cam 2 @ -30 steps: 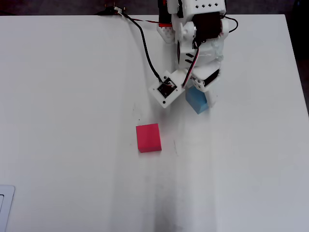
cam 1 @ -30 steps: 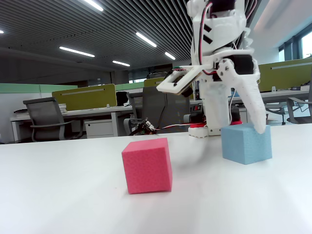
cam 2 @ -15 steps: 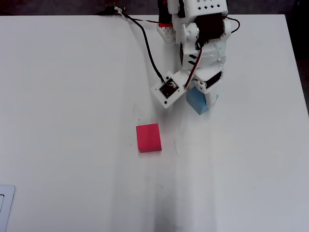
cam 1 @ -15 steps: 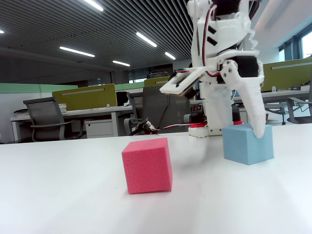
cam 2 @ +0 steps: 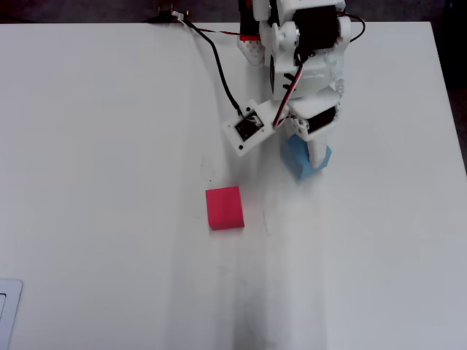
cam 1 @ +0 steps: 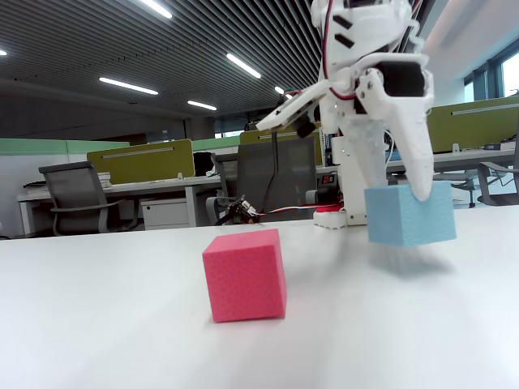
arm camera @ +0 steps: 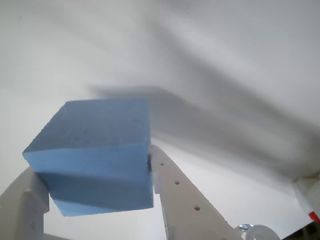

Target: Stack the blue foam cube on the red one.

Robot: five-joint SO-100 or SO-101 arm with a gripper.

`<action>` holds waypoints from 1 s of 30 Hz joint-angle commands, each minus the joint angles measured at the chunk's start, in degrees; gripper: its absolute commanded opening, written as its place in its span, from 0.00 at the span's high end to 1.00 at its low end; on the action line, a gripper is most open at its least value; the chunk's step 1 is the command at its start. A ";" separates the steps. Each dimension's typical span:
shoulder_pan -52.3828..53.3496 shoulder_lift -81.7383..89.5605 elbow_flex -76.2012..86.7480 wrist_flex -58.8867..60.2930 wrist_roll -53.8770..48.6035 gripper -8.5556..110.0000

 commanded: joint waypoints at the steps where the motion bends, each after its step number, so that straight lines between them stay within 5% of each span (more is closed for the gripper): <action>1: 0.88 3.34 -8.00 2.72 2.99 0.77; 16: 11.95 -6.86 -47.02 18.11 18.54 0.76; 30: 21.09 -18.63 -57.92 25.40 18.46 0.76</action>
